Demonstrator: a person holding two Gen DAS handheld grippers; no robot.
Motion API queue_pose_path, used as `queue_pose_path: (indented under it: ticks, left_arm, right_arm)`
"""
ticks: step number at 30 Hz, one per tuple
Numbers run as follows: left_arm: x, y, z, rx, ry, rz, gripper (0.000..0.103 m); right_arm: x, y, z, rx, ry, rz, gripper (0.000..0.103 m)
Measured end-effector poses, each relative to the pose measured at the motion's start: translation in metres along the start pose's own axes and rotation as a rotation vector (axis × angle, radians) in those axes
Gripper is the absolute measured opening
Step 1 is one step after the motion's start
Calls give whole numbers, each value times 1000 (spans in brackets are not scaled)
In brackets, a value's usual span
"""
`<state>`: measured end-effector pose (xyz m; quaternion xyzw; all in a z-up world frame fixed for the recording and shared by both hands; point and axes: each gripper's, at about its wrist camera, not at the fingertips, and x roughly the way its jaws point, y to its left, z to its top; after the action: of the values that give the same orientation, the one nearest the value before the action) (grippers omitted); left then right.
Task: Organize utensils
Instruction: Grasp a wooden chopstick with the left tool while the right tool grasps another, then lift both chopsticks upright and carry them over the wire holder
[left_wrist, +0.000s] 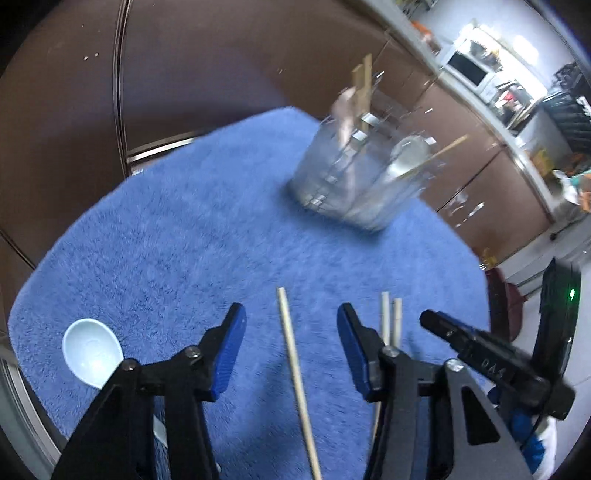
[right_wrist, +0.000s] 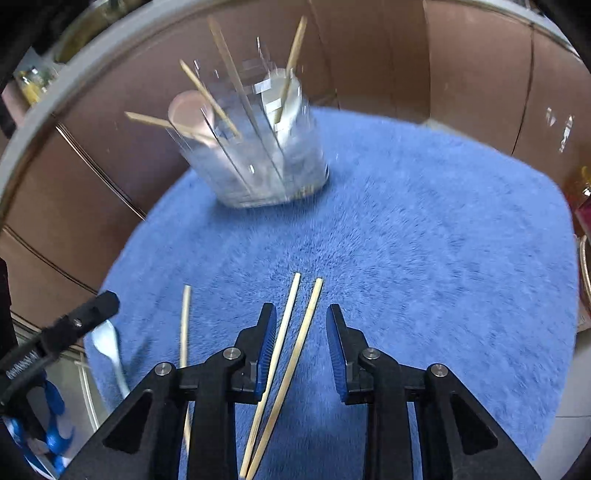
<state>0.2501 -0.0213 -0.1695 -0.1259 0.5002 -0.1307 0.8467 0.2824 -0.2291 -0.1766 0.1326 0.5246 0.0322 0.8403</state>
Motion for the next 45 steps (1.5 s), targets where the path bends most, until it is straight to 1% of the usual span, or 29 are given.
queue_pose_path:
  ticks: [2, 4, 8, 13, 14, 18, 22, 23, 28, 31, 33, 35, 37, 40, 45]
  left_arm:
    - [11, 1, 0, 4, 28, -3, 42]
    - [21, 1, 0, 6, 54, -1, 41]
    - [35, -2, 0, 22, 85, 16, 39]
    - [54, -8, 4, 36, 124, 45, 32]
    - [57, -8, 5, 38, 134, 52, 30]
    - [71, -12, 8, 45, 175, 78, 24]
    - [85, -20, 9, 68, 216, 116, 14]
    - [86, -24, 9, 82, 212, 137, 12]
    - [92, -32, 7, 95, 205, 176, 7]
    - [91, -33, 5, 87, 193, 168, 6]
    - [89, -32, 3, 74, 179, 150, 5]
    - [86, -33, 1, 68, 163, 147, 5]
    - [78, -35, -2, 62, 128, 116, 5]
    - [60, -40, -7, 74, 71, 91, 5]
    - [28, -52, -19, 101, -31, 56, 5]
  right_arm:
    - [13, 2, 7, -3, 32, -22, 24]
    - [22, 4, 12, -7, 59, -32, 23]
    - [39, 8, 17, -26, 99, -81, 21]
    - [51, 13, 16, -39, 124, -104, 15]
    - [54, 13, 15, -41, 129, -106, 15]
    - [59, 16, 13, -50, 129, -111, 14]
    - [63, 17, 15, -54, 127, -105, 13]
    - [63, 16, 15, -53, 125, -103, 12]
    - [61, 1, 15, -19, 105, -54, 9]
    - [50, -12, 11, -5, 92, -33, 8]
    - [43, -22, 7, 5, 79, -17, 7]
    - [32, -28, 3, 18, 57, 12, 7]
    - [18, -35, -1, 20, 32, 34, 7]
    - [-4, -34, -7, 21, -14, 66, 6]
    - [-50, -31, -23, 3, -128, 116, 6]
